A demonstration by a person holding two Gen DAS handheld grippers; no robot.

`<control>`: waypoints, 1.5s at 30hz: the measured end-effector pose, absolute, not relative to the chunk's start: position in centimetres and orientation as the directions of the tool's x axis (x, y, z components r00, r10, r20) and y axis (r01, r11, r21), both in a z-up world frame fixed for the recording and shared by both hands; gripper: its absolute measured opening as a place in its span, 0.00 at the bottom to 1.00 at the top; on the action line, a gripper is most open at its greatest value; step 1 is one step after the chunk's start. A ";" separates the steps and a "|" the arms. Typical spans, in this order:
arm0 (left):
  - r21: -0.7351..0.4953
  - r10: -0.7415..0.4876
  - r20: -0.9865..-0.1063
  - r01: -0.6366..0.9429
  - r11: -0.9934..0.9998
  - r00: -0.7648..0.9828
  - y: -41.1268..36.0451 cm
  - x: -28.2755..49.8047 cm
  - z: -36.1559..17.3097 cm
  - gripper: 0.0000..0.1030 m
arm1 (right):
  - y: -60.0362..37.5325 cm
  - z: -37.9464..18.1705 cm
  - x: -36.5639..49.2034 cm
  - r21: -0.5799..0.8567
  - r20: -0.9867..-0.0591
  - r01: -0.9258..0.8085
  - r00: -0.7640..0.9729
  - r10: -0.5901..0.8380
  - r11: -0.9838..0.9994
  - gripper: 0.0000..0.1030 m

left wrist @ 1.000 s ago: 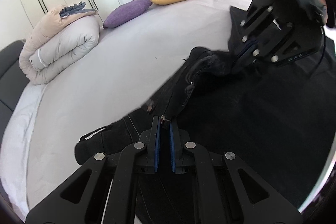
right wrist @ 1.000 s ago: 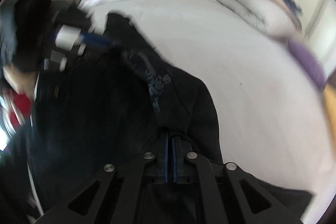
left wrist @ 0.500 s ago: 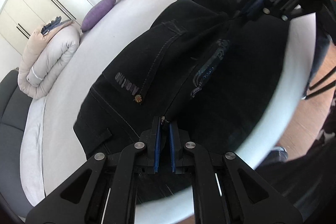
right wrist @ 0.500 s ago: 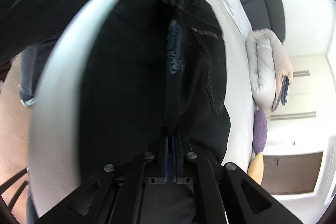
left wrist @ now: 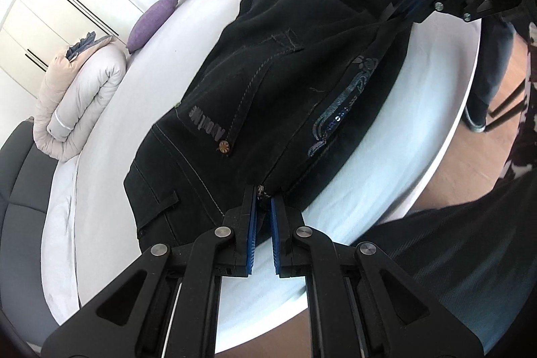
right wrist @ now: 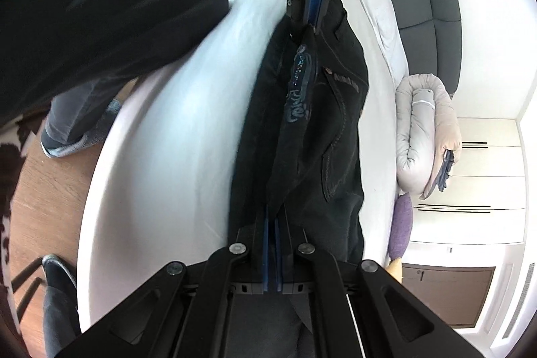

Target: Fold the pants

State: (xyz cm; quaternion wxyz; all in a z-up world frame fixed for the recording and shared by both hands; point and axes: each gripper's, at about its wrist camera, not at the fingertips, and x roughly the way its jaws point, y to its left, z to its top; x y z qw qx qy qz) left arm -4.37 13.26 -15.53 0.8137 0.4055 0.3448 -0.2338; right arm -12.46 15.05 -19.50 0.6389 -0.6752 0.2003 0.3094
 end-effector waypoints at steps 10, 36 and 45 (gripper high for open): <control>0.501 -0.059 -0.766 0.651 0.570 0.640 14.0 -4.2 -15.5 0.12 | 15.4 -21.0 -12.7 -0.713 -0.700 -0.701 0.707 0.104 -0.032 0.06; -0.072 -0.262 -0.806 0.352 0.933 0.531 9.2 4.2 -15.9 0.12 | -12.6 -10.1 2.2 0.443 -0.633 -0.153 0.644 0.429 0.884 0.61; -0.103 -0.270 -0.803 0.323 0.941 0.531 9.6 4.8 -16.4 0.12 | -25.3 -15.7 12.8 0.767 -0.581 0.251 0.662 0.474 0.590 0.55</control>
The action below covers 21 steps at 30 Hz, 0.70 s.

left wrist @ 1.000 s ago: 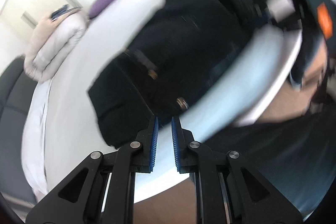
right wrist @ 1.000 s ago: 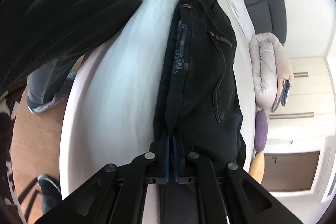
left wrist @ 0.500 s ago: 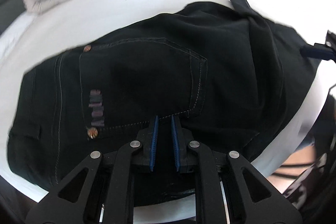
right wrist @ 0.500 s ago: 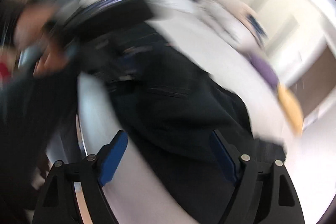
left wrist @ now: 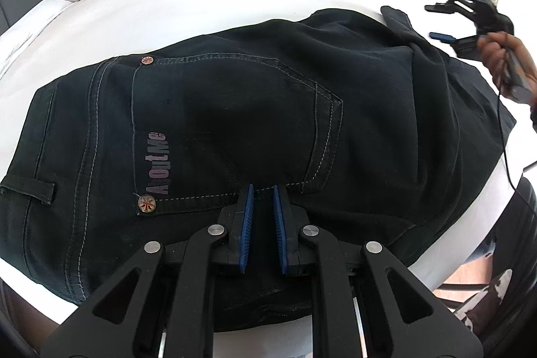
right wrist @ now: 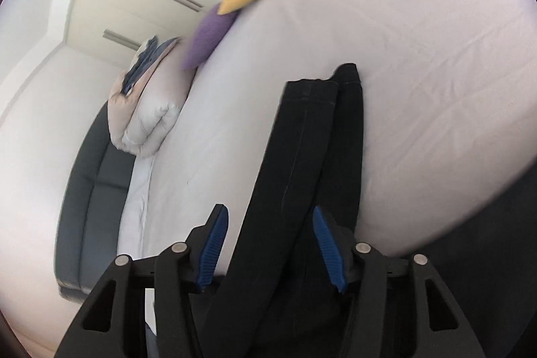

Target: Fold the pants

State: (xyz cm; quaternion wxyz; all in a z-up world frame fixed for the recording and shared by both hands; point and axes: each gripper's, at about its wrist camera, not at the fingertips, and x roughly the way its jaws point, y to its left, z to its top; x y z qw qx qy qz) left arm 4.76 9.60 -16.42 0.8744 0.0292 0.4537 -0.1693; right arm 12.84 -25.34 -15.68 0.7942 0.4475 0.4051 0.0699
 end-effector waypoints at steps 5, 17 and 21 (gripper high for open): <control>-0.111 -0.273 -0.801 0.317 0.942 0.532 10.0 4.6 -16.3 0.12 | -26.3 -19.5 15.7 0.773 -0.617 0.358 0.614 0.492 0.523 0.55; -0.109 -0.269 -0.804 0.313 0.943 0.530 10.0 4.6 -16.2 0.12 | -26.3 -18.8 19.1 0.799 -0.571 0.319 0.670 0.475 0.510 0.05; -0.102 -0.266 -0.803 0.316 0.943 0.533 9.8 4.5 -16.3 0.12 | -28.5 -14.3 15.3 0.812 -0.504 0.244 0.751 0.427 0.530 0.04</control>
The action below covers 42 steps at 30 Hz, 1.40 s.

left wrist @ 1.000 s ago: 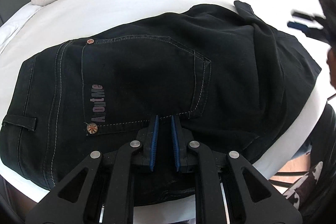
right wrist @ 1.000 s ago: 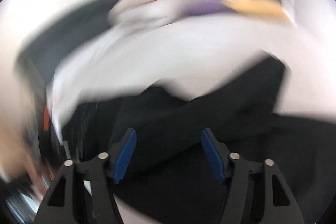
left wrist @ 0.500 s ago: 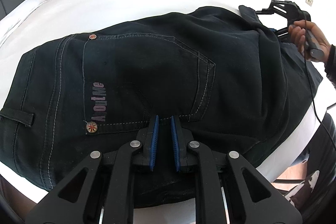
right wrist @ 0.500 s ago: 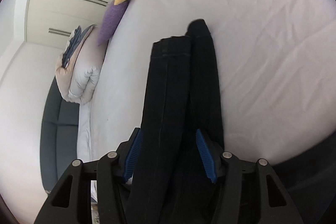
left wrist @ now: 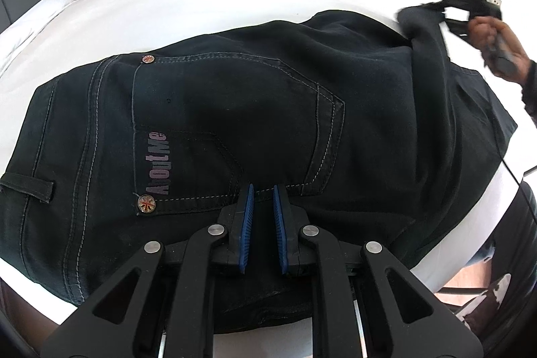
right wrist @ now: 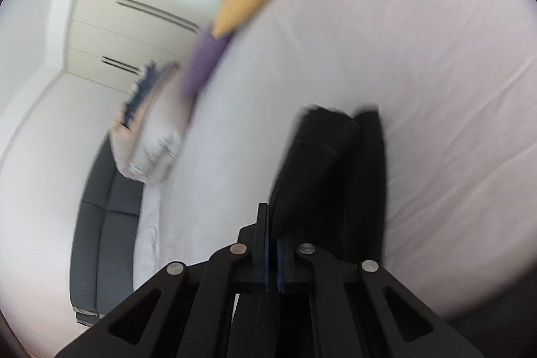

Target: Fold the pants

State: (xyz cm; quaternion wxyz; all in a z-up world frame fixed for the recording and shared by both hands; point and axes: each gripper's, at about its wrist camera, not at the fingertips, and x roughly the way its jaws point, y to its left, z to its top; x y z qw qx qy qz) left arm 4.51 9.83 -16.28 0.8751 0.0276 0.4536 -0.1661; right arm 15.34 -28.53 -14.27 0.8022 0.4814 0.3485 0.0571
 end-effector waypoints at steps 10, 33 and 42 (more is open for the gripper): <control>-0.137 -0.282 -0.817 0.305 0.942 0.503 10.0 5.0 -16.0 0.12 | -37.4 -14.3 -7.3 0.818 -0.504 0.401 0.845 0.179 0.413 0.04; -0.012 -0.154 -0.857 0.280 0.960 0.491 7.0 5.7 -15.0 0.12 | -39.3 -20.5 -15.2 0.857 -0.494 0.456 0.859 0.132 0.239 0.06; -0.019 -0.165 -0.851 0.285 0.958 0.498 6.2 5.7 -15.2 0.12 | -39.8 -20.1 -13.6 0.814 -0.535 0.449 0.827 0.174 0.369 0.05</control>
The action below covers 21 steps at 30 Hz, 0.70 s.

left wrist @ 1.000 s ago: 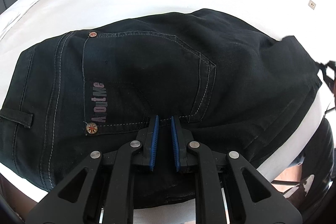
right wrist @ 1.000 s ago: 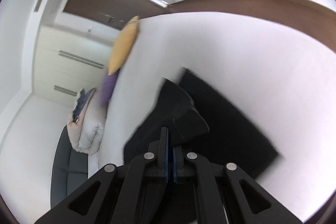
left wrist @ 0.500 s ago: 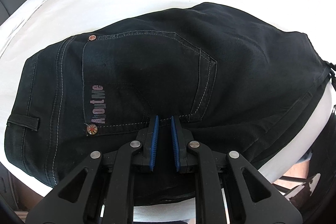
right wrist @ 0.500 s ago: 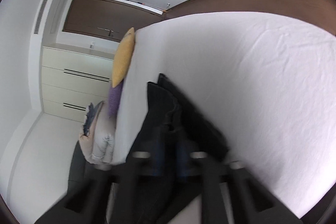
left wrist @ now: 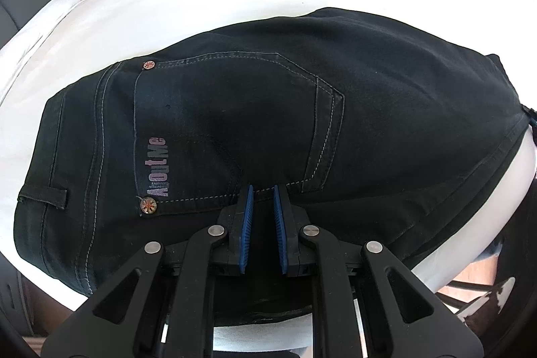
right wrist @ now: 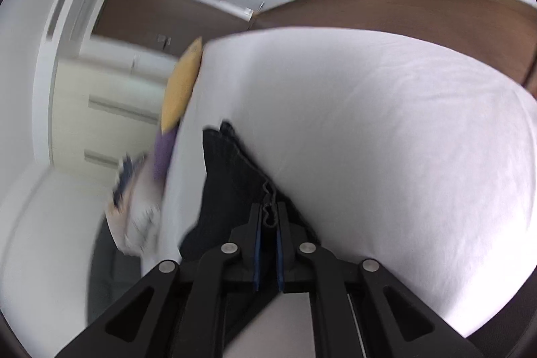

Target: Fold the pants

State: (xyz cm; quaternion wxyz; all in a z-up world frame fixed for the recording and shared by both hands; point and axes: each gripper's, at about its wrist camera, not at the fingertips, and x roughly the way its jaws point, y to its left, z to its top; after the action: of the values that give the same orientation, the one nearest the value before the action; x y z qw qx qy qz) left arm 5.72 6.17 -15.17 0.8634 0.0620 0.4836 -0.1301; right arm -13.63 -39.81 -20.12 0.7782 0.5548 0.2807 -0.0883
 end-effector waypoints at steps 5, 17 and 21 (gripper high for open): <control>-0.029 -0.172 -0.843 0.276 0.961 0.510 6.7 5.4 -15.3 0.12 | -41.3 -14.6 -15.2 0.645 -0.631 0.521 0.775 0.006 0.560 0.65; -0.034 -0.177 -0.838 0.275 0.961 0.516 7.9 4.4 -15.1 0.12 | -42.1 -13.0 -0.8 0.564 -0.643 0.185 0.710 0.287 0.805 0.49; -0.043 -0.183 -0.839 0.272 0.961 0.513 8.0 4.7 -15.0 0.12 | -42.9 -14.7 1.1 0.537 -0.684 0.206 0.674 0.279 0.818 0.49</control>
State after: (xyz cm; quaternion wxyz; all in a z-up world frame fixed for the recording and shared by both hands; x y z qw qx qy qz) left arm 4.68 7.99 -14.98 0.8684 0.0470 0.4759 -0.1310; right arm 1.13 -42.91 -14.73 0.8639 0.3011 0.4031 0.0211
